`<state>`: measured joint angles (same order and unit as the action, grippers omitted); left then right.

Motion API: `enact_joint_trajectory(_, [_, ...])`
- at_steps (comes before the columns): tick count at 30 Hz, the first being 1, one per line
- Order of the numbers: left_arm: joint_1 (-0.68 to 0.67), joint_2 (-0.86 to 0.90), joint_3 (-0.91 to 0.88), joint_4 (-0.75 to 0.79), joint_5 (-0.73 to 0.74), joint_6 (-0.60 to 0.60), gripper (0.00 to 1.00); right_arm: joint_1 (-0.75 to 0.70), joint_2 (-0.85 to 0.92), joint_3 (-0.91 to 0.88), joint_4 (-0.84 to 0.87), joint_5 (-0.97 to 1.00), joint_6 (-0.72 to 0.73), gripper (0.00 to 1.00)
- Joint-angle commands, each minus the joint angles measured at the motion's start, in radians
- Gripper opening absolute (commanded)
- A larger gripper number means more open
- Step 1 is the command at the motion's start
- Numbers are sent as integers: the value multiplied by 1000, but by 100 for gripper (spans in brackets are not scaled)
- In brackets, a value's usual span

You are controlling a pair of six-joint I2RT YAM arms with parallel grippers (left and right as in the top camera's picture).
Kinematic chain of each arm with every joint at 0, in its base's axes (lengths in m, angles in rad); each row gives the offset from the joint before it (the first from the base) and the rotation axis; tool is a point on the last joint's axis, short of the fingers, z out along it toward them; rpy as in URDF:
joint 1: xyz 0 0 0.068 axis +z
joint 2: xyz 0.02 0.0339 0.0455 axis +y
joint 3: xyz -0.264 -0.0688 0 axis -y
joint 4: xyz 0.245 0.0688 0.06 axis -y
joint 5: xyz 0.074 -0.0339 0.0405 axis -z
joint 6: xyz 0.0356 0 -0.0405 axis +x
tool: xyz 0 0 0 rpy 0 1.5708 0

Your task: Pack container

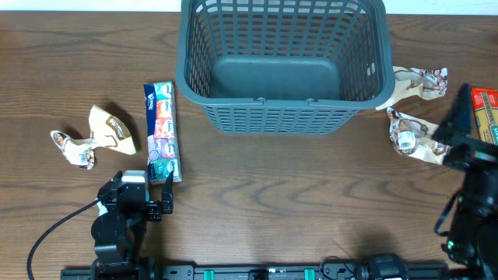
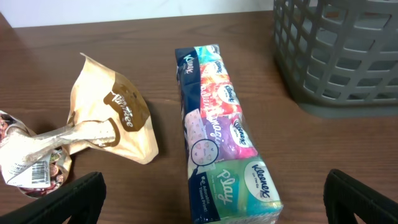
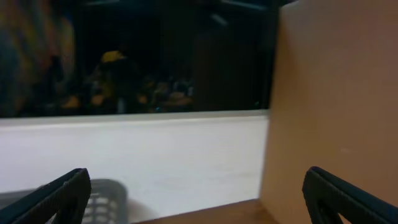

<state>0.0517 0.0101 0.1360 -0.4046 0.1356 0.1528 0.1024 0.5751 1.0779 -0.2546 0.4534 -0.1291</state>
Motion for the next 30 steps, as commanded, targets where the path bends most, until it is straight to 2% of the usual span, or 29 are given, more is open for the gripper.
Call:
enact_joint_trajectory(1, [6,-7,-14,-16,8,-13,99,2,10,5,-47,127,-33,99])
enact_joint_trajectory(6, [6,-7,-14,-16,7,-13,99,2,30,3,-82,126,-34,99])
enact_joint_trajectory(16, [6,-7,-14,-16,8,-13,99,2,144,3,225,157,-3,99])
enact_joint_trajectory(19, [6,-7,-14,-16,8,-13,99,2,234,31,274,402,128,99])
enact_joint_trajectory(23, [6,-7,-14,-16,7,-13,99,2,397,125,194,789,332,99])
enact_joint_trajectory(27, [6,-7,-14,-16,8,-13,99,2,557,225,170,948,357,99])
enact_joint_trajectory(30, [6,-7,-14,-16,7,-13,99,2,635,265,166,996,349,99])
